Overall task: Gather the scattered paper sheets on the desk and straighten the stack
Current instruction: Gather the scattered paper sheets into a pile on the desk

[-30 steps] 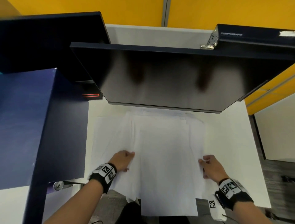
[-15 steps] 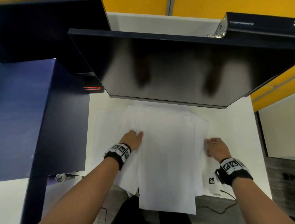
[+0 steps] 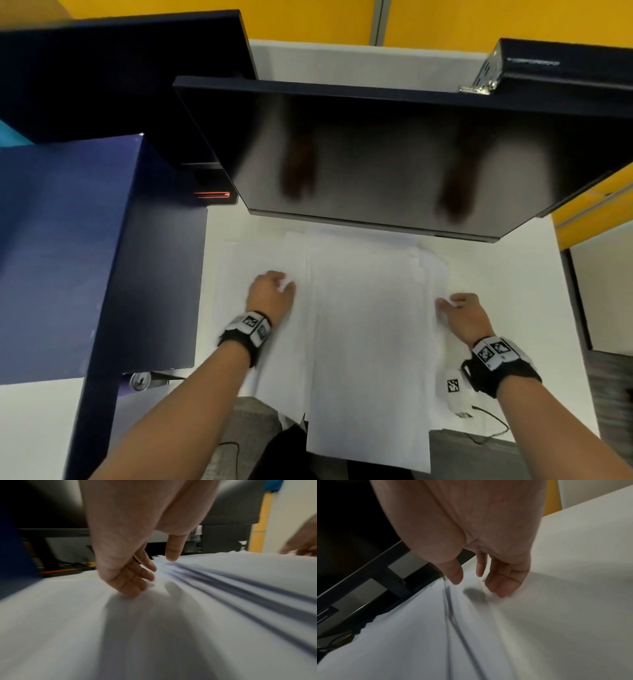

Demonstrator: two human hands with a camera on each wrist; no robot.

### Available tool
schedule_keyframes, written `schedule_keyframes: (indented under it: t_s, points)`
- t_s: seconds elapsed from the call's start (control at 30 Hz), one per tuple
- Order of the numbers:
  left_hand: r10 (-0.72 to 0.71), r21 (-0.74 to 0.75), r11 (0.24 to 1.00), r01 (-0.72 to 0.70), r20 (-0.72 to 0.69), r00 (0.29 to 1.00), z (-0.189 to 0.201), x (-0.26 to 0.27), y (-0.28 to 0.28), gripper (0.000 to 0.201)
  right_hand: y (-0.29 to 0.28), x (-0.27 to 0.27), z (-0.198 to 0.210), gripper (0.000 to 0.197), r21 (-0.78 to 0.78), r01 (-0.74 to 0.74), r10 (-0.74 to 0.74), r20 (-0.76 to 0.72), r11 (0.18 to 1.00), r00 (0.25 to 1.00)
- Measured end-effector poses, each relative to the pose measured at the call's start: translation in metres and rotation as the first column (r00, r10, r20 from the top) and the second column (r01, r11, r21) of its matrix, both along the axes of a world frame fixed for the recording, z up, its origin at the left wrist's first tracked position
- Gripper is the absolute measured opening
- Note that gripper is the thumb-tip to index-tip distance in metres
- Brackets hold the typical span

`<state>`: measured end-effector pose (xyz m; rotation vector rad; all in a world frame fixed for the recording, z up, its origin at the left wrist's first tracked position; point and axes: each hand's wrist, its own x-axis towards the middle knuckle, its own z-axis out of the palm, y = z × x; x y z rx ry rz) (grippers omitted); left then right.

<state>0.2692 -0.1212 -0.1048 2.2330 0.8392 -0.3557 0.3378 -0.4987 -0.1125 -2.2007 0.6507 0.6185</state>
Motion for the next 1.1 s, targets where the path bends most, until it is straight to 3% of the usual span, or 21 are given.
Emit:
schedule_keyframes:
  t_s: [0.1, 0.17, 0.23, 0.33, 0.43, 0.57, 0.73, 0.83, 0.9, 1.0, 1.1]
  points:
    - [0.126, 0.148, 0.983, -0.11, -0.107, 0.986, 0.0, -0.025, 0.052, 0.067, -0.027, -0.016, 0.0, 0.056, -0.047, 0.063, -0.063, 0.019, 0.997, 0.998]
    - [0.145, 0.122, 0.984, -0.126, -0.16, 0.977, 0.002, -0.036, 0.067, 0.075, -0.035, -0.026, -0.003, 0.063, -0.038, 0.077, -0.076, 0.02, 0.996, 0.997]
    - [0.09, 0.052, 0.995, -0.081, -0.208, 0.974, 0.0, -0.041, 0.065, 0.072, -0.029, -0.036, -0.006, 0.072, -0.004, 0.075, -0.075, 0.017, 0.997, 0.997]
    - [-0.045, 0.06, 0.996, 0.066, -0.293, 0.955, -0.004, -0.041, 0.039, 0.067, 0.002, -0.049, -0.003, 0.079, 0.02, -0.039, 0.039, 0.025, 0.999, 0.999]
    - [-0.058, 0.051, 0.996, 0.073, -0.261, 0.964, -0.005, -0.039, 0.003, 0.059, 0.035, -0.058, -0.005, 0.072, 0.004, -0.15, 0.15, 0.004, 0.989, 0.989]
    - [-0.003, -0.054, 0.999, -0.008, -0.202, 0.979, -0.006, -0.046, -0.026, 0.048, 0.064, -0.061, -0.002, 0.058, 0.079, -0.122, 0.124, -0.016, 0.989, 0.992]
    - [0.007, -0.045, 0.999, -0.016, -0.186, 0.983, -0.002, -0.07, -0.003, 0.05, 0.044, -0.073, -0.007, 0.055, 0.118, -0.116, 0.124, -0.061, 0.986, 0.99]
    - [-0.015, -0.044, 0.999, 0.009, -0.145, 0.989, -0.001, -0.077, 0.003, 0.028, 0.033, -0.081, -0.009, 0.03, 0.071, -0.13, 0.133, -0.029, 0.989, 0.991]
    - [-0.028, -0.083, 0.996, 0.017, -0.137, 0.99, -0.003, -0.076, -0.002, 0.026, 0.04, -0.083, -0.011, 0.021, 0.0, -0.214, 0.214, -0.011, 0.977, 0.977]
    - [-0.027, -0.145, 0.989, 0.007, -0.136, 0.99, -0.007, -0.073, -0.011, 0.032, 0.055, -0.08, -0.013, 0.024, -0.024, -0.269, 0.269, 0.009, 0.963, 0.963]
    - [0.037, -0.053, 0.998, -0.042, -0.083, 0.996, -0.001, -0.069, 0.0, 0.023, 0.052, -0.068, -0.014, 0.027, -0.053, -0.258, 0.258, -0.01, 0.965, 0.966]
